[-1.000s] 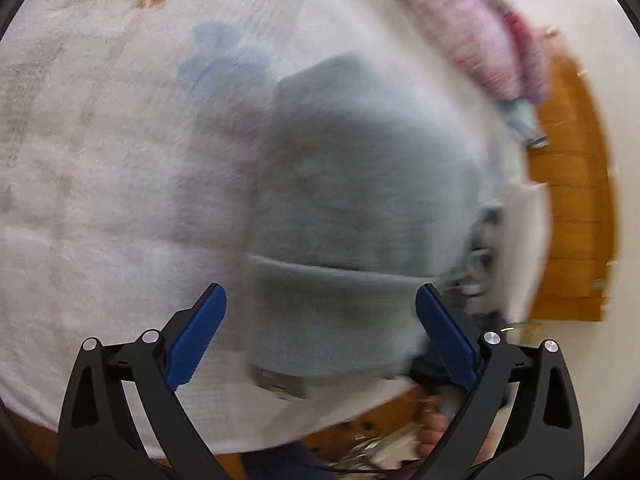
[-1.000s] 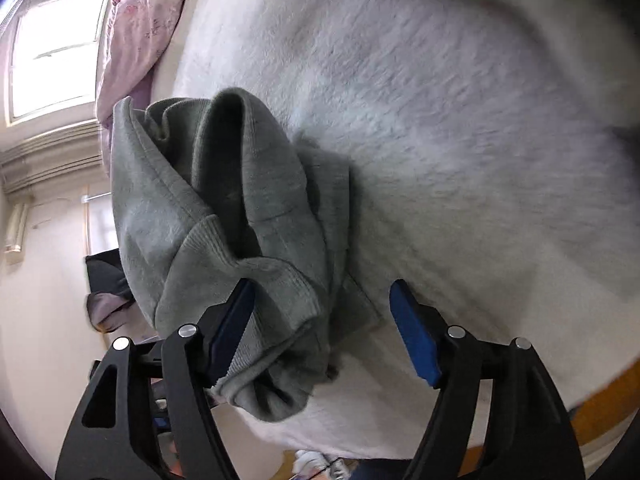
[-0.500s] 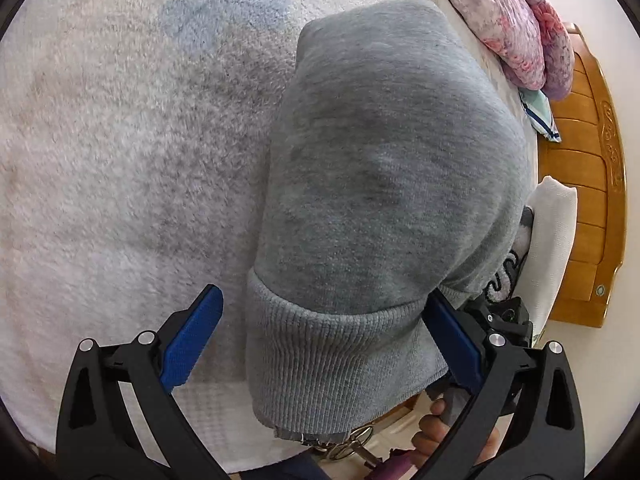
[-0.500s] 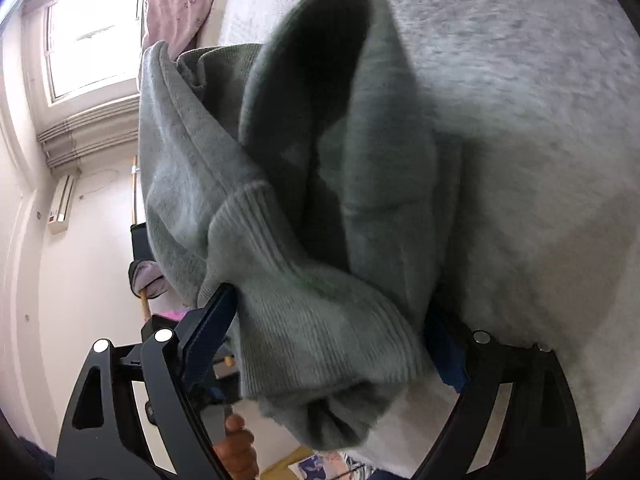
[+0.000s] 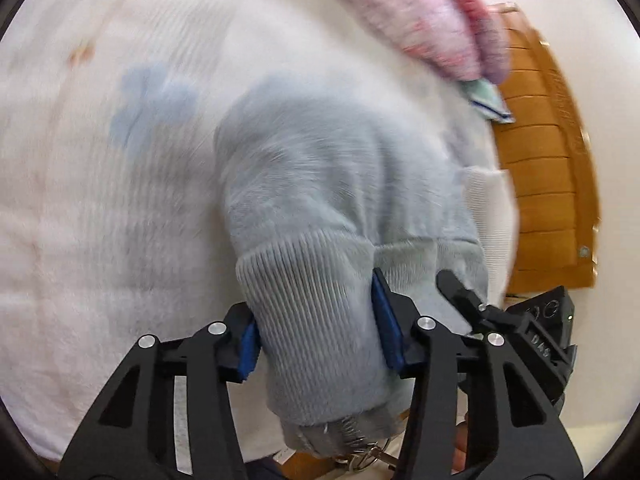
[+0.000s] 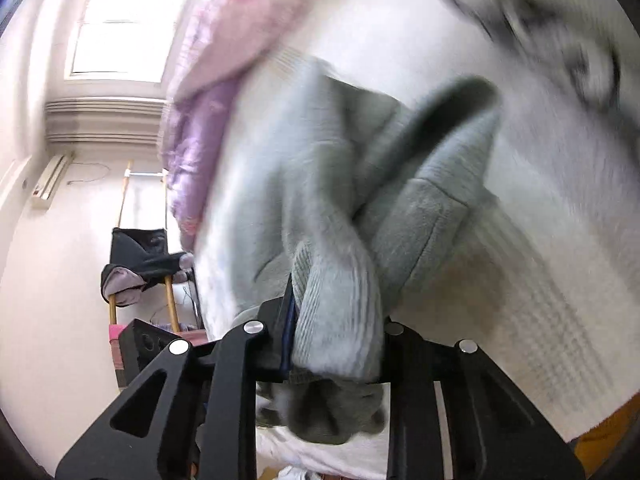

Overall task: Fold large clothes
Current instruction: 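Carry the folded hoodie with both tools onto the stack of folded clothes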

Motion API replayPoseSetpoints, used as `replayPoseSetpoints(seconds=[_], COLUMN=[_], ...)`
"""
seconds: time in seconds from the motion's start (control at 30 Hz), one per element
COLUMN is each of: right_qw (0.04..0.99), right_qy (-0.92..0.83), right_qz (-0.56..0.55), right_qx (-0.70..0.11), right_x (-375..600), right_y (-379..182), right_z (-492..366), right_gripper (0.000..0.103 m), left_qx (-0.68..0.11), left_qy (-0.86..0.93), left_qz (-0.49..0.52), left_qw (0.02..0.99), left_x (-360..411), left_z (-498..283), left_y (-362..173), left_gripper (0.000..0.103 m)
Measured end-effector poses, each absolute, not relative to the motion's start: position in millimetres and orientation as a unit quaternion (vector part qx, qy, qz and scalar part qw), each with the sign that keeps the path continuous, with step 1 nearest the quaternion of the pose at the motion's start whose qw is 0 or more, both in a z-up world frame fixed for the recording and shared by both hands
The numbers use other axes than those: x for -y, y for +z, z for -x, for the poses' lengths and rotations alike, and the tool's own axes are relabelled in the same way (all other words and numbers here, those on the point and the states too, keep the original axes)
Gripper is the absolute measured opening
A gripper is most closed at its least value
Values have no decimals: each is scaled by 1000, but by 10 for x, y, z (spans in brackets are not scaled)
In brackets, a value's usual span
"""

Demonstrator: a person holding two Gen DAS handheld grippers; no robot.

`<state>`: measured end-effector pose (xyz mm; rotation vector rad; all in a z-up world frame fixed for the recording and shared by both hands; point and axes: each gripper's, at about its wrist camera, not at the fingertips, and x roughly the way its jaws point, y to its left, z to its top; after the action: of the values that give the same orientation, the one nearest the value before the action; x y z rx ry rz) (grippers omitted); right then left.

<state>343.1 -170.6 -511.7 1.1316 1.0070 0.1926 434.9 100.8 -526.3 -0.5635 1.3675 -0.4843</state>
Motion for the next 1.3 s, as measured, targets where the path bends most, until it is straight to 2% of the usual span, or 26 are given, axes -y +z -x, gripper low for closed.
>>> replayPoseSetpoints(seconds=[0.27, 0.37, 0.5, 0.67, 0.77, 0.87, 0.9, 0.93, 1.03, 1.07, 1.1, 1.13, 1.2, 1.3], right_qw=[787, 813, 839, 851, 834, 773, 755, 748, 758, 762, 764, 766, 774, 790], right_qy=[128, 142, 151, 130, 85, 20, -2, -14, -34, -48, -69, -88, -135, -164], right_qz=[-471, -438, -393, -358, -343, -351, -348, -350, -336, -327, -308, -287, -233, -196], right_qx=[-376, -356, -344, -362, -424, -529, -556, -564, -557, -557, -562, -568, -573, -558], right_x=[2204, 2698, 3346, 4158, 4508, 4762, 4804, 4806, 4792, 4777, 4765, 4769, 4686, 4491], right_y=[-3782, -3418, -3235, -3425, -3954, -4722, -4937, -5042, -5028, -4996, -4954, -4941, -4780, -4505], right_z=[-3290, -3329, -3441, -3567, -3622, -3738, -3767, -3789, -3786, -3753, -3711, -3682, -3607, -3467], right_gripper=[21, 21, 21, 21, 23, 36, 42, 44, 53, 56, 64, 69, 70, 71], left_qx=[-519, -476, -439, -419, -441, -498, -504, -510, -486, -481, -479, -478, -489, -505], left_qy=[-286, -296, -298, -298, -279, -255, -253, -254, -250, -240, -234, -226, -210, -211], left_qz=[256, 264, 268, 250, 204, 134, 113, 85, 61, 53, 51, 50, 53, 61], left_qw=[764, 785, 804, 821, 828, 818, 818, 818, 835, 842, 844, 847, 845, 835], left_x=[-568, -84, 722, 1763, 2324, 2692, 2757, 2845, 2774, 2747, 2721, 2670, 2567, 2411], left_z=[-4207, -4070, -4009, -4006, -3929, -3886, -3861, -3825, -3648, -3630, -3611, -3626, -3666, -3774], left_y=[-3873, -3560, -3444, -3619, -3993, -4536, -4610, -4673, -4659, -4635, -4620, -4592, -4544, -4508], left_gripper=[47, 47, 47, 47, 47, 51, 54, 57, 70, 82, 85, 85, 91, 91])
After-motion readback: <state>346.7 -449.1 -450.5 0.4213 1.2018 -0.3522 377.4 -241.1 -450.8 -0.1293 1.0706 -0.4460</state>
